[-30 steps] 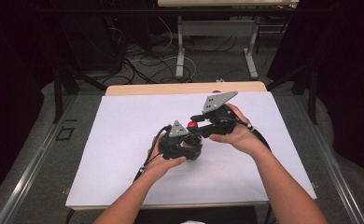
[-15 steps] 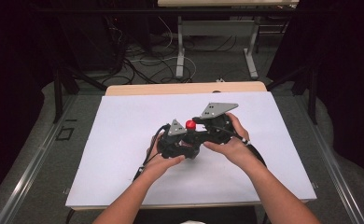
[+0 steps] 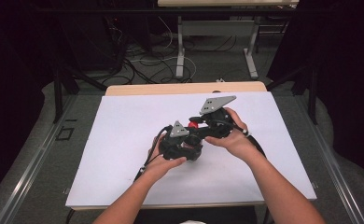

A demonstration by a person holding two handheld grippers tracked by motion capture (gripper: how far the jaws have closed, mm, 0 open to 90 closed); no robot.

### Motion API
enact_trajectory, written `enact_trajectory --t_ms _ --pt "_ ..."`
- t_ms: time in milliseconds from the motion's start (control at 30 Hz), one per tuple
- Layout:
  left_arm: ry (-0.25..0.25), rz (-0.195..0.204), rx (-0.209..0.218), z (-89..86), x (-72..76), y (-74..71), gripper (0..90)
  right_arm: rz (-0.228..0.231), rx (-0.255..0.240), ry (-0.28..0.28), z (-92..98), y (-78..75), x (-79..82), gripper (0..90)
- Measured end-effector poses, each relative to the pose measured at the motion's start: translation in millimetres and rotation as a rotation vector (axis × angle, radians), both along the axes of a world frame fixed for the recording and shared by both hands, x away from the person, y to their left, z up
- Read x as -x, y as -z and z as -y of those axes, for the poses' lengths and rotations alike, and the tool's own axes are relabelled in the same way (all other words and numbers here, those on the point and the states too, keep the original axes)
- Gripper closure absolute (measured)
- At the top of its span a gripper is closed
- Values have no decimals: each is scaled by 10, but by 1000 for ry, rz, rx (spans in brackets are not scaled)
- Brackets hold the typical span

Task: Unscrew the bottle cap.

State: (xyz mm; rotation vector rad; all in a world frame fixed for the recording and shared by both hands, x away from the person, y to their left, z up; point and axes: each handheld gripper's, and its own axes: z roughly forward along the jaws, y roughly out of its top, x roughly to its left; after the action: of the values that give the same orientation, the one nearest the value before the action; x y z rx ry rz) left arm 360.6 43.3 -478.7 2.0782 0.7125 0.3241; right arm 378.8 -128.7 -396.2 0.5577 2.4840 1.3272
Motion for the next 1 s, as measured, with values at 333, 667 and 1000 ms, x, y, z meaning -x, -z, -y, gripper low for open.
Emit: enact_trajectory --t_ms 333,667,1000 --pt "-14 -16 17 -11 -10 -6 297 -2 7 -18 13 -49 -27 498" --pt "-33 -2 25 -27 -22 -16 297 69 38 95 -49 0 189 505" --pt "-5 1 9 4 -6 -9 297 39 -1 82 -101 32 94 565"
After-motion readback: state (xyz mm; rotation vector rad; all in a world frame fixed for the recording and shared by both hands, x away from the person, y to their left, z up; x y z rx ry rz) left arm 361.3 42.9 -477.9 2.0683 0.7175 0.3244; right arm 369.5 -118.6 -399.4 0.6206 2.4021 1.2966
